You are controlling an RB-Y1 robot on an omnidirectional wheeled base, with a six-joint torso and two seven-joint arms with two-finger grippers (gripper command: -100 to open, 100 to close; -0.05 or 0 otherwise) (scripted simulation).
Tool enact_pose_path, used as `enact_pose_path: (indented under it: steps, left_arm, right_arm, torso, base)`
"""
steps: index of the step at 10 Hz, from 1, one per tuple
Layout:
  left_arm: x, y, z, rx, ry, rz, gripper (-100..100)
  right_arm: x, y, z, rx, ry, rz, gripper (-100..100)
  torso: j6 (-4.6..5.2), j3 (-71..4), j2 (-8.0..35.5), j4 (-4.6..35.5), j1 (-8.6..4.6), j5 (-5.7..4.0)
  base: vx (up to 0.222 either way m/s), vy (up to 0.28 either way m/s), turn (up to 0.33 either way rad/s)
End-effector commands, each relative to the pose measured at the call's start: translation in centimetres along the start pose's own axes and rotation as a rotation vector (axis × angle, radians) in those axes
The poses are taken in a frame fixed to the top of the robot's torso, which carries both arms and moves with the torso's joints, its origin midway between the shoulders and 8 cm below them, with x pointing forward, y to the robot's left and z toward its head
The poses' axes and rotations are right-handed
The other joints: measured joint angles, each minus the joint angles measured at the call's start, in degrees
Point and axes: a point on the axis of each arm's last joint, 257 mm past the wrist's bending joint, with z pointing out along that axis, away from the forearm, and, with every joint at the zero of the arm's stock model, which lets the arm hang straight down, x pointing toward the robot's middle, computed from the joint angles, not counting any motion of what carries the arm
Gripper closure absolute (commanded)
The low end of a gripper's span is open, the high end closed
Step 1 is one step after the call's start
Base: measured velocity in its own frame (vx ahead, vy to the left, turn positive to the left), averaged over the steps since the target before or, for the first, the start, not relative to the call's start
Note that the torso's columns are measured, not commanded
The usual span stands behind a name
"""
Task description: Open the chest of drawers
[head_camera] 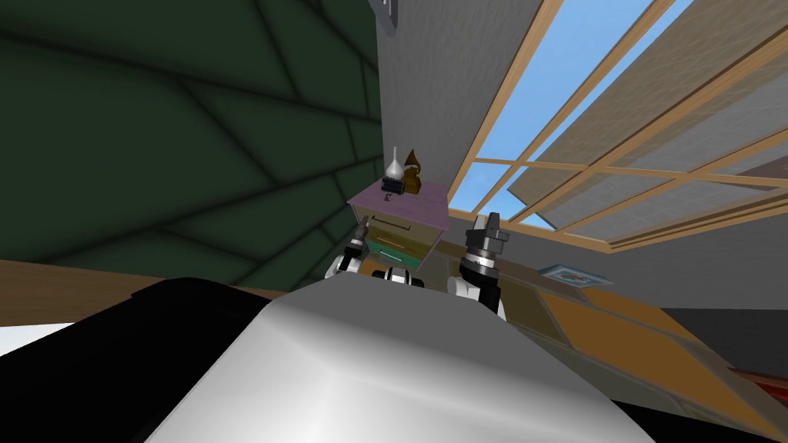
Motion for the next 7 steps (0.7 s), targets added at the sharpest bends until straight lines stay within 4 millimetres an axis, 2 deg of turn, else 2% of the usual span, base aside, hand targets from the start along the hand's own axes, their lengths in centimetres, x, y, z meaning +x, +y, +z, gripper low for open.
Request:
enact_pose_path:
  steps: [1,3,7]
  left_arm:
    - [1.4,2.5,-0.2,-0.047,0.030,0.014,-100]
    - [2.5,4.7,-0.5,-0.087,0.055,0.025,-100]
    - [3.8,7.4,-1.1,-0.136,0.092,0.045,-100]
  right_arm:
    - [0.0,0.0,0.0,0.000,0.000,0.000,0]
    - [0.0,0.0,0.0,0.000,0.000,0.000,0]
    - [0.0,0.0,0.0,0.000,0.000,0.000,0]
  torso:
    - [0.01,-0.01,-0.01,0.00,0.03,0.01]
    - [-0.01,-0.06,-0.09,-0.02,0.02,0.00]
    - [0.00,0.05,0.09,0.02,-0.08,-0.02]
  base:
    - [0.063,0.043,-0.074]
    - [0.078,0.055,-0.080]
    - [0.058,0.040,-0.042]
